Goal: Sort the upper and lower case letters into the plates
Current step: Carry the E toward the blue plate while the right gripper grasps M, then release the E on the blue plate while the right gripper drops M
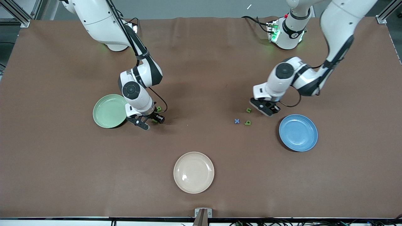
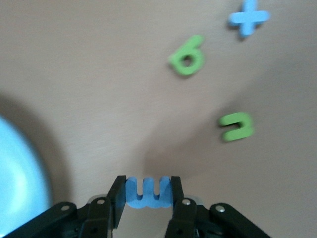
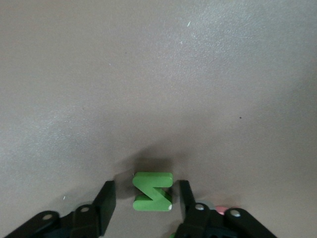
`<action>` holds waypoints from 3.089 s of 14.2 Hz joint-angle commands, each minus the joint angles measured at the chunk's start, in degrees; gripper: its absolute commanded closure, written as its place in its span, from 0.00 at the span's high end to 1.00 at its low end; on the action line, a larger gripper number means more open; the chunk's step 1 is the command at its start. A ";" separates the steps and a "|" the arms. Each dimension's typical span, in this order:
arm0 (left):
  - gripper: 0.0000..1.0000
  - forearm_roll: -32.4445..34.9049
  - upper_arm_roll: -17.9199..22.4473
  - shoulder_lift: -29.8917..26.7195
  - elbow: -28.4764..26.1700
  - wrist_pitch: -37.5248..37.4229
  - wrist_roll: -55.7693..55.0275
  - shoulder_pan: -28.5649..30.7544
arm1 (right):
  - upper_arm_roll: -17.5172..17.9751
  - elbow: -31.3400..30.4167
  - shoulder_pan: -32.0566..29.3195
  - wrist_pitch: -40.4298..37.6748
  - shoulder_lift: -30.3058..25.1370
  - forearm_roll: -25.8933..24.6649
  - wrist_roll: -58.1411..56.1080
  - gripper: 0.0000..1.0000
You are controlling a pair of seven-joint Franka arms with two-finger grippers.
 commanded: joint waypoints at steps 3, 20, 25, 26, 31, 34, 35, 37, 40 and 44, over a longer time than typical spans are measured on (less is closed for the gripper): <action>0.22 0.93 -7.20 -0.71 1.70 -3.92 13.75 13.67 | -0.38 -0.09 0.60 0.50 0.44 0.46 0.60 0.23; 0.22 4.79 0.53 8.52 9.44 -4.53 31.80 19.84 | -0.64 -12.82 -21.27 -16.38 -20.21 0.28 -37.86 0.00; 0.27 5.24 0.53 9.93 10.14 -4.53 31.54 19.67 | -0.64 -22.23 -22.87 -4.87 -19.51 0.28 -40.70 0.01; 0.36 5.24 0.53 9.93 10.32 -4.53 31.36 19.58 | -0.64 -22.41 -22.87 -4.60 -19.16 0.28 -40.70 0.01; 1.00 4.01 -0.08 8.53 10.23 -5.75 31.45 20.19 | -0.64 -22.41 -24.54 -4.51 -16.43 0.28 -40.88 0.15; 1.00 -0.46 -2.45 7.57 10.23 -7.17 30.23 20.19 | -0.64 -21.97 -24.54 -4.51 -16.52 0.28 -40.79 1.00; 1.00 -1.70 -3.85 7.21 10.23 -7.26 28.83 20.19 | -0.64 -21.36 -24.45 -5.29 -16.78 0.28 -40.79 1.00; 1.00 -2.50 -7.18 7.21 10.40 -9.62 23.05 20.19 | -0.47 -18.04 -23.58 -8.88 -17.57 0.28 -40.01 1.00; 1.00 -2.50 -12.46 7.47 10.23 -10.86 8.38 19.67 | -0.29 -12.93 -22.43 -13.73 -17.66 0.37 -37.90 1.00; 1.00 -2.50 -14.15 7.91 10.67 -10.95 -4.20 11.96 | -0.29 -10.82 -13.67 -11.72 -16.78 0.54 -23.61 1.00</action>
